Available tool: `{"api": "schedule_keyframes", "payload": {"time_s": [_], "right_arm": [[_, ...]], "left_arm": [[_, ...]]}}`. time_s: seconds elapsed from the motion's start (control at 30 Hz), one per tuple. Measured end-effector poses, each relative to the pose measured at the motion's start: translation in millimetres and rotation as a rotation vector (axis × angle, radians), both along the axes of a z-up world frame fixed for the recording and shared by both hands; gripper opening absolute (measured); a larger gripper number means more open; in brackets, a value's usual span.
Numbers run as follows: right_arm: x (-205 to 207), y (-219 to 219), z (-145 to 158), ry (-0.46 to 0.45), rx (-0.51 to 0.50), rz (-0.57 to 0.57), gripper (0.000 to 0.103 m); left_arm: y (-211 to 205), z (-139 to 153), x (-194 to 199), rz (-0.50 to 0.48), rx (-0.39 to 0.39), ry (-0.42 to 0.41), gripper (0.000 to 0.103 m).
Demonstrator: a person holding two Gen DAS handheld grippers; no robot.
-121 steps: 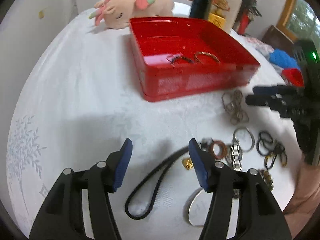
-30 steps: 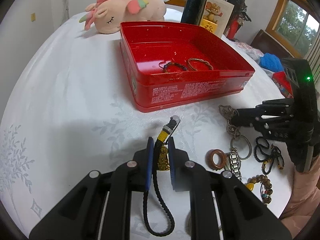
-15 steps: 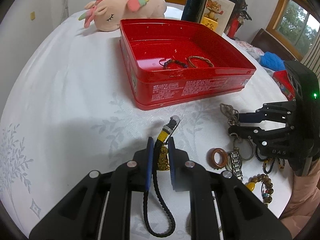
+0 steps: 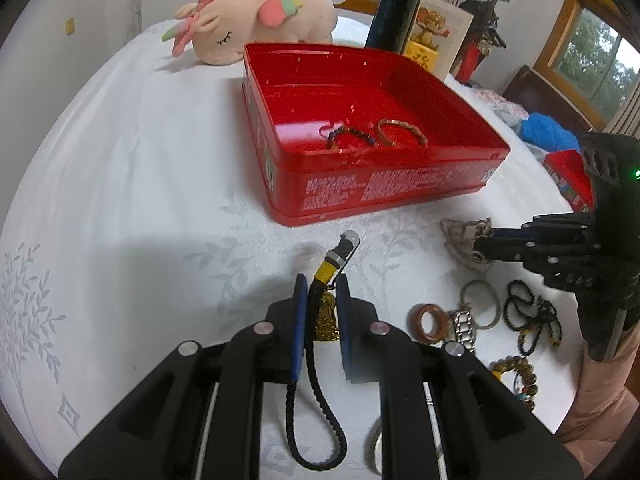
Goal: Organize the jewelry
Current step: 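Lift the keychain and chain into the red tray and open both tools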
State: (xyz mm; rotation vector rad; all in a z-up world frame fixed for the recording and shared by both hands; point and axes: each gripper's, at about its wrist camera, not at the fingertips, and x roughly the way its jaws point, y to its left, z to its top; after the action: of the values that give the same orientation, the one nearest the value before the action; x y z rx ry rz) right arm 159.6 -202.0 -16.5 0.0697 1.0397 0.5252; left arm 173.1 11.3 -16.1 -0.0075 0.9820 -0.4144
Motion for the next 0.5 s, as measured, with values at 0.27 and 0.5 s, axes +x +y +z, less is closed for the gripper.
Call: {"api": "schedule_keyframes", "payload": {"time_s": [0.27, 0.5], "right_arm": [[-6, -20, 29, -0.047, 0.101, -0.003, 0.011], [-3, -23, 55, -0.106, 0.116, -0.015, 0.011]], "left_arm": [[-10, 33, -9, -0.027, -0.049, -0.064, 0.004], [-24, 54, -6, -0.054, -0.042, -0.097, 0.003]]}}
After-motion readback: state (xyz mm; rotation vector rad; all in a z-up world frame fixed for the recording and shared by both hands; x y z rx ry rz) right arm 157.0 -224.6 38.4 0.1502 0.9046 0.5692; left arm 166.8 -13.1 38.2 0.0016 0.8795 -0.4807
